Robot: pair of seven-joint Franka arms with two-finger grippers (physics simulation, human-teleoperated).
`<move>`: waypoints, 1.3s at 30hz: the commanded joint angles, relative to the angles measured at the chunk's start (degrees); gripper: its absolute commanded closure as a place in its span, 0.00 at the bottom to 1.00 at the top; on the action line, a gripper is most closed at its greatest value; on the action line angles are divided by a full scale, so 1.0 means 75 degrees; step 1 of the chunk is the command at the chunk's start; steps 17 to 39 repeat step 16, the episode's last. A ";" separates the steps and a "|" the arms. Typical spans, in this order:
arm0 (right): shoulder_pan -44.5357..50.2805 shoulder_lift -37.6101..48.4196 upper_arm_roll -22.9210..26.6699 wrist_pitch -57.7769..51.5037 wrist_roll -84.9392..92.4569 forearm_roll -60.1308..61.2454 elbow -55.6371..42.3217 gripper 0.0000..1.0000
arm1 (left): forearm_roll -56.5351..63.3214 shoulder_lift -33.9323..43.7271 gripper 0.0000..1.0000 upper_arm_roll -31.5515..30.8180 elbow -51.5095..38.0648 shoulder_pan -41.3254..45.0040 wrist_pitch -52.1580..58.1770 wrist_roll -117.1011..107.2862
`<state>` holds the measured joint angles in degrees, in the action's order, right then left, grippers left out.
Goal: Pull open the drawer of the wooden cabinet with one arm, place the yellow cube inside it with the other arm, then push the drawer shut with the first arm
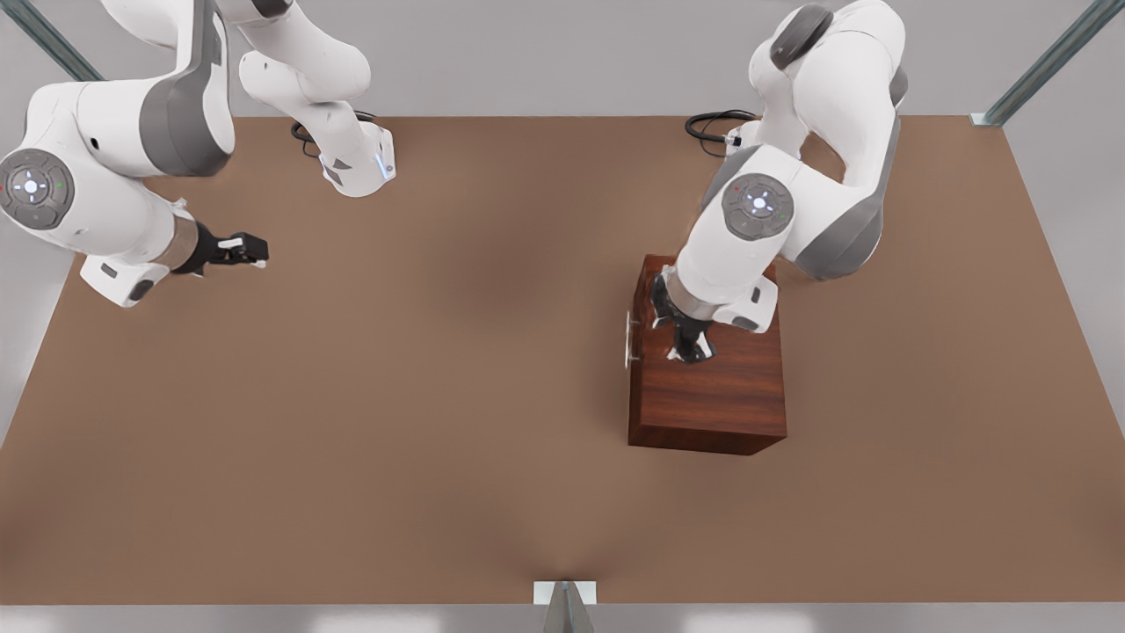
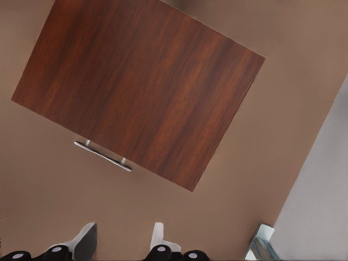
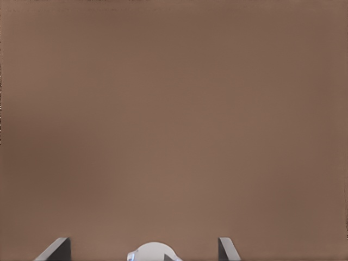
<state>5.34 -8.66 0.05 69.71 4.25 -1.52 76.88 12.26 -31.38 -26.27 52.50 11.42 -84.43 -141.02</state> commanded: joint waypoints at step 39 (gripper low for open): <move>0.0049 0.0334 -0.0041 -0.0001 -0.0942 -0.0173 0.0074 0.00 | -0.1143 0.1993 0.00 0.1663 0.1520 -0.0843 0.3698 2.0022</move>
